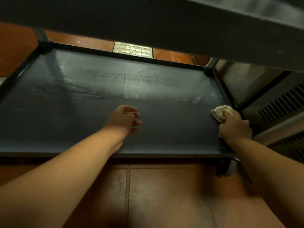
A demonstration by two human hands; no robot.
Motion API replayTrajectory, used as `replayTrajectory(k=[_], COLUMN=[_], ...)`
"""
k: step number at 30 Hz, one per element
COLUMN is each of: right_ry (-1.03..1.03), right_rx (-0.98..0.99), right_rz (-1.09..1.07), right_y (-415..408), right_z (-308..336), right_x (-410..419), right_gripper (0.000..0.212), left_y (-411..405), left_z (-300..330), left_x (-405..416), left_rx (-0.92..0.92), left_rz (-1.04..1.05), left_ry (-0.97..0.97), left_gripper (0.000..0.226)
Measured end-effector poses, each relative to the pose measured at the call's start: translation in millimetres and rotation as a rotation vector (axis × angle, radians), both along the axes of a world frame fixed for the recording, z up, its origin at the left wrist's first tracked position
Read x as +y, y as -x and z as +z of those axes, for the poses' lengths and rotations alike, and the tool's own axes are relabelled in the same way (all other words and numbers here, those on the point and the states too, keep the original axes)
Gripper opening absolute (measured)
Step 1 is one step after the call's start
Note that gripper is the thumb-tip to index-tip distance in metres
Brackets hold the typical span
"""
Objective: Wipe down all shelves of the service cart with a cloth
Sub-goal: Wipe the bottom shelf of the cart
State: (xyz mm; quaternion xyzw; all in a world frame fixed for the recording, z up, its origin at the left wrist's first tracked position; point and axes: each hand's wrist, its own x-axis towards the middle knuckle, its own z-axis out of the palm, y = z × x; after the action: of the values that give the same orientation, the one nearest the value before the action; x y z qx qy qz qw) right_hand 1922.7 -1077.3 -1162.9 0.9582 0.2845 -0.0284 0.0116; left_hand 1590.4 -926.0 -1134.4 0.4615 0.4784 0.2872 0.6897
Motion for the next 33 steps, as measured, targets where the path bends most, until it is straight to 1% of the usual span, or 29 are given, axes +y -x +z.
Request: replayTrajectory(k=[7, 11, 15, 19, 26, 30, 33], right_ry=[-0.085, -0.102, -0.09, -0.111, -0.129, -0.145, -0.126], right_rx=[0.013, 0.025, 0.031, 0.041, 0.161, 0.211, 0.216], right_rz=[-0.04, -0.062, 0.055, 0.186, 0.468, 0.709, 0.74], right_y=[7.3, 34.0, 76.3, 144.7, 270.6, 346.7, 361.7], right_z=[0.6, 1.1, -7.0, -5.6, -10.4, -13.7, -8.4], right_x=[9.7, 45.4, 92.8, 144.3, 228.2, 255.5, 258.9], right_gripper=[0.06, 0.057, 0.063, 0.057, 0.062, 0.065, 0.07], left_y=[30.7, 49.3, 65.0, 91.1, 143.0, 170.6, 179.6], left_z=[3.3, 6.2, 8.8, 7.6, 4.9, 6.2, 7.4], left_x=[19.2, 31.6, 44.0, 53.9, 64.7, 66.3, 65.1], left_rx=[0.033, 0.033, 0.022, 0.024, 0.037, 0.063, 0.063], left_rz=[0.011, 0.019, 0.031, 0.079, 0.213, 0.248, 0.269], left_ry=[-0.032, -0.042, -0.04, -0.033, -0.004, -0.017, -0.032], left_gripper=[0.027, 0.026, 0.026, 0.026, 0.029, 0.028, 0.028])
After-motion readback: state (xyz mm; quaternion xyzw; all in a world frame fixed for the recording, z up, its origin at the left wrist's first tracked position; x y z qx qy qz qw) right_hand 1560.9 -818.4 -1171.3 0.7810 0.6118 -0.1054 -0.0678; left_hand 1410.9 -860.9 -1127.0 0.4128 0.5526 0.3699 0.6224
